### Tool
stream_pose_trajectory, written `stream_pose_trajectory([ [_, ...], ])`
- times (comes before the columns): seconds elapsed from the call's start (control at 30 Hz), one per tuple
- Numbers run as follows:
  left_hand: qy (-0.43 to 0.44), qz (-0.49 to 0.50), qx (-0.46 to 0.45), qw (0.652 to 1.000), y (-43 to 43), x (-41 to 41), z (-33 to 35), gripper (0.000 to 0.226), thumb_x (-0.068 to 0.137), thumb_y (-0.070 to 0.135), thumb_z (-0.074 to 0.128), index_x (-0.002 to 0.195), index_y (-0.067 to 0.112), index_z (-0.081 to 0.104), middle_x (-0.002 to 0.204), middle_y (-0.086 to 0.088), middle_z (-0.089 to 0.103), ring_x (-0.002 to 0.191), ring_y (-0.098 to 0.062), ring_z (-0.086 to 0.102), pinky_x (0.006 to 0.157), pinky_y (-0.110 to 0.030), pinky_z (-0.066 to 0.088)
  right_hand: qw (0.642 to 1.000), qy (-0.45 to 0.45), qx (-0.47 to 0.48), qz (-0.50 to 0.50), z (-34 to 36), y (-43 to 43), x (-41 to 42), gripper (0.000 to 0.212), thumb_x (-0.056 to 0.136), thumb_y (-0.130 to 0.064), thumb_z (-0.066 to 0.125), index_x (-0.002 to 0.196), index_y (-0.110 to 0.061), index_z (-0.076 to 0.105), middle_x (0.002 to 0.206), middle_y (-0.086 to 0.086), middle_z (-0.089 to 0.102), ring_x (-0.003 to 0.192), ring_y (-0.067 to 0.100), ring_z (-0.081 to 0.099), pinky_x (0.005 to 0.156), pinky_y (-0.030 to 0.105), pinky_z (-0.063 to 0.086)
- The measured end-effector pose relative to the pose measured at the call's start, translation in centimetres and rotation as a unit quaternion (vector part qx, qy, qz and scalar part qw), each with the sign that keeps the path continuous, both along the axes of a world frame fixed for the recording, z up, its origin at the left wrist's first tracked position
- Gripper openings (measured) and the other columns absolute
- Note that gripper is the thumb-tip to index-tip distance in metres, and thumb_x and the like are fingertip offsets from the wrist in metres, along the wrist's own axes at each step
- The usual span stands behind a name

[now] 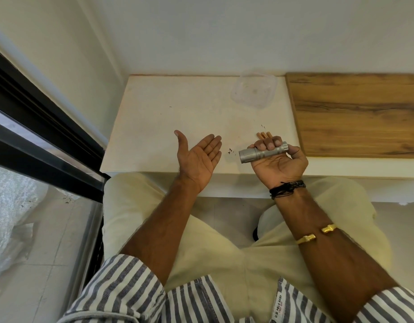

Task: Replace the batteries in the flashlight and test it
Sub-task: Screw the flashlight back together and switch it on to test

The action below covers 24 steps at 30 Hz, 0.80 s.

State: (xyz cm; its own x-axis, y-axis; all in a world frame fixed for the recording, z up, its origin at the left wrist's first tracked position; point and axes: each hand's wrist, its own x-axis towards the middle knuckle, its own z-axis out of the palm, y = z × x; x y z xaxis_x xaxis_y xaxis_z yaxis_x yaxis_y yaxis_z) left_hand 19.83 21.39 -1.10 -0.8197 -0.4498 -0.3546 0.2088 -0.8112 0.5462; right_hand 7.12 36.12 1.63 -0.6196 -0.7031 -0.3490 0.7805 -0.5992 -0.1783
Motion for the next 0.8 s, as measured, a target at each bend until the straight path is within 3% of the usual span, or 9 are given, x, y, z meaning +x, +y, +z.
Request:
stream_pose_trajectory([
  [0.17,0.003,-0.002,0.006,1.000,0.04,0.10,0.10,0.114,0.077,0.090,0.029,0.149,0.002,0.033,0.154,-0.017,0.039,0.144,-0.030,0.036,0.122,-0.043,0.022,1.000,0.003,-0.010,-0.001,-0.09,-0.12,0.15,0.015,0.068,-0.023,0.044,0.070,-0.010,0.050,0.068,0.006,0.045,0.062,0.024,0.046,0.071,0.033,0.048],
  [0.37,0.011,-0.008,0.018,1.000,0.17,0.09,0.31,0.117,0.074,0.092,0.032,0.150,0.003,0.030,0.156,-0.015,0.037,0.146,-0.029,0.031,0.123,-0.044,0.016,0.998,0.033,-0.038,0.038,0.12,0.13,0.12,0.021,0.074,-0.029,0.051,0.085,-0.011,0.053,0.085,0.004,0.047,0.077,0.022,0.048,0.090,0.042,0.044],
  [0.47,0.008,-0.005,0.012,1.000,0.19,0.03,0.48,0.116,0.075,0.091,0.030,0.150,0.002,0.030,0.156,-0.016,0.036,0.146,-0.029,0.030,0.123,-0.045,0.015,0.996,0.070,0.014,0.057,0.39,-0.12,-0.03,0.014,0.076,-0.014,0.048,0.089,-0.012,0.054,0.086,0.004,0.048,0.076,0.022,0.051,0.103,0.045,0.039],
  [0.57,-0.013,0.022,0.002,1.000,0.17,-0.07,0.53,0.114,0.077,0.090,0.029,0.148,0.000,0.034,0.152,-0.018,0.042,0.143,-0.030,0.036,0.122,-0.045,0.019,0.980,0.134,0.120,0.080,0.46,-0.41,-0.21,0.017,0.094,-0.002,0.045,0.098,-0.012,0.058,0.088,0.006,0.057,0.081,0.022,0.059,0.112,0.048,0.039],
  [0.63,-0.033,0.056,-0.006,0.998,-0.03,-0.01,0.40,0.110,0.080,0.088,0.028,0.146,0.000,0.038,0.149,-0.018,0.046,0.141,-0.030,0.041,0.121,-0.045,0.023,0.944,0.241,0.215,0.072,0.49,-0.50,-0.16,0.013,0.103,-0.004,0.049,0.106,-0.011,0.059,0.104,0.011,0.067,0.098,0.026,0.066,0.112,0.048,0.043],
  [0.67,-0.043,0.068,-0.014,0.997,-0.17,0.01,0.33,0.108,0.082,0.087,0.027,0.145,0.000,0.040,0.148,-0.017,0.048,0.140,-0.030,0.042,0.121,-0.044,0.024,0.906,0.314,0.275,0.064,0.57,-0.57,-0.15,0.009,0.103,-0.007,0.053,0.107,-0.012,0.059,0.115,0.012,0.068,0.105,0.029,0.067,0.110,0.048,0.047],
  [0.73,-0.060,0.088,-0.027,0.994,-0.42,0.07,0.29,0.104,0.083,0.085,0.026,0.144,0.002,0.042,0.147,-0.015,0.050,0.138,-0.028,0.045,0.120,-0.043,0.027,0.818,0.439,0.370,0.031,0.73,-0.63,0.04,0.008,0.100,-0.011,0.061,0.108,-0.011,0.060,0.129,0.010,0.068,0.100,0.032,0.066,0.098,0.044,0.055],
  [0.8,-0.074,0.105,-0.034,0.991,-0.57,0.04,0.28,0.102,0.084,0.085,0.025,0.143,0.004,0.044,0.145,-0.014,0.052,0.137,-0.027,0.047,0.119,-0.042,0.029,0.771,0.496,0.400,-0.022,0.70,-0.63,0.16,0.016,0.096,-0.009,0.067,0.110,-0.005,0.061,0.130,0.012,0.068,0.096,0.025,0.068,0.084,0.036,0.058],
])
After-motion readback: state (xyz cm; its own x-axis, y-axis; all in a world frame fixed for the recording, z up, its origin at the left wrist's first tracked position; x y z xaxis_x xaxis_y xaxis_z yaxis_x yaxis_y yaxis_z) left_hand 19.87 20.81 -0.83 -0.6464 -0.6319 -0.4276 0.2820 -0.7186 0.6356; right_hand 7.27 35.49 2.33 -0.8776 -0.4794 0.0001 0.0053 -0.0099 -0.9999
